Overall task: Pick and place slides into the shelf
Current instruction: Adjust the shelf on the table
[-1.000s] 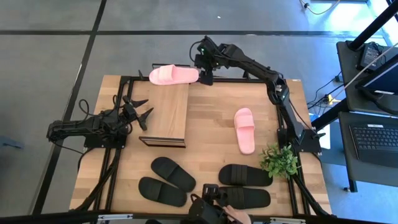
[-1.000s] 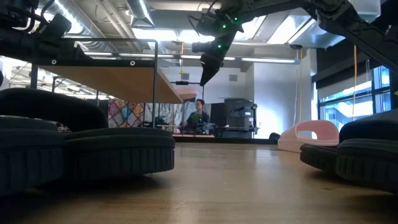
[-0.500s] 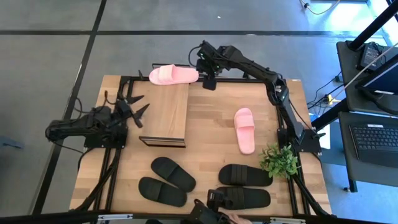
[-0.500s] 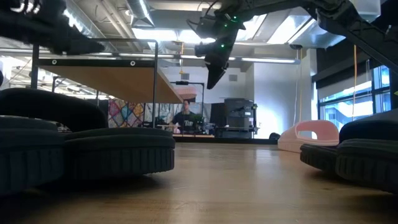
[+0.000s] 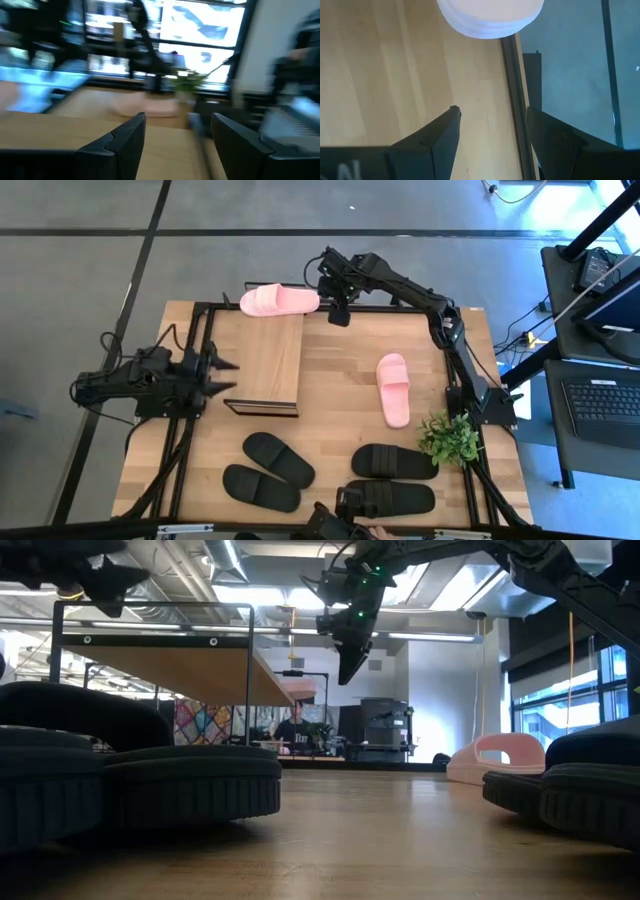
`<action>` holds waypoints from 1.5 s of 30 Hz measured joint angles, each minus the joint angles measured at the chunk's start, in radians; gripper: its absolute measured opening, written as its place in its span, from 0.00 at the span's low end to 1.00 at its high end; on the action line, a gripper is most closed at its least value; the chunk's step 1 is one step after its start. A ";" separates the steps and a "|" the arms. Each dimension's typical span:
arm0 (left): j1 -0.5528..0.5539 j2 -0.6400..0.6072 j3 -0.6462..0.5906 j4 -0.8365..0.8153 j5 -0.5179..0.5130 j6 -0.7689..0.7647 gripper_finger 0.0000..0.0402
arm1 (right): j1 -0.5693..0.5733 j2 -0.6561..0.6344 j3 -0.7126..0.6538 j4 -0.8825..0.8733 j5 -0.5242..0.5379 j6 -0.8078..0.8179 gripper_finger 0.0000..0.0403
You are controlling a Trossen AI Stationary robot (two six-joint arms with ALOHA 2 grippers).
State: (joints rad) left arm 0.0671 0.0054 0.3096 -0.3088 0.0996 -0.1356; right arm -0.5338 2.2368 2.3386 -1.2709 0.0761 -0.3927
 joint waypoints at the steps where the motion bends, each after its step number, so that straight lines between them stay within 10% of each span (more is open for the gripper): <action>1: -0.003 0.006 0.000 -0.002 0.041 -0.030 0.54 | 0.001 0.000 0.000 0.000 0.000 0.000 0.56; 27: -0.255 0.251 -0.011 0.089 0.041 -0.047 0.54 | 0.028 -0.018 0.000 0.003 0.012 0.057 0.56; 45: -0.468 0.335 -0.002 0.149 -0.012 0.003 0.54 | 0.400 -0.188 -0.006 -0.284 0.315 0.467 0.56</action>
State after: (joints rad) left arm -0.4009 0.3408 0.3077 -0.1598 0.0874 -0.1327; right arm -0.1334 2.0486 2.3326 -1.5545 0.3912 0.0739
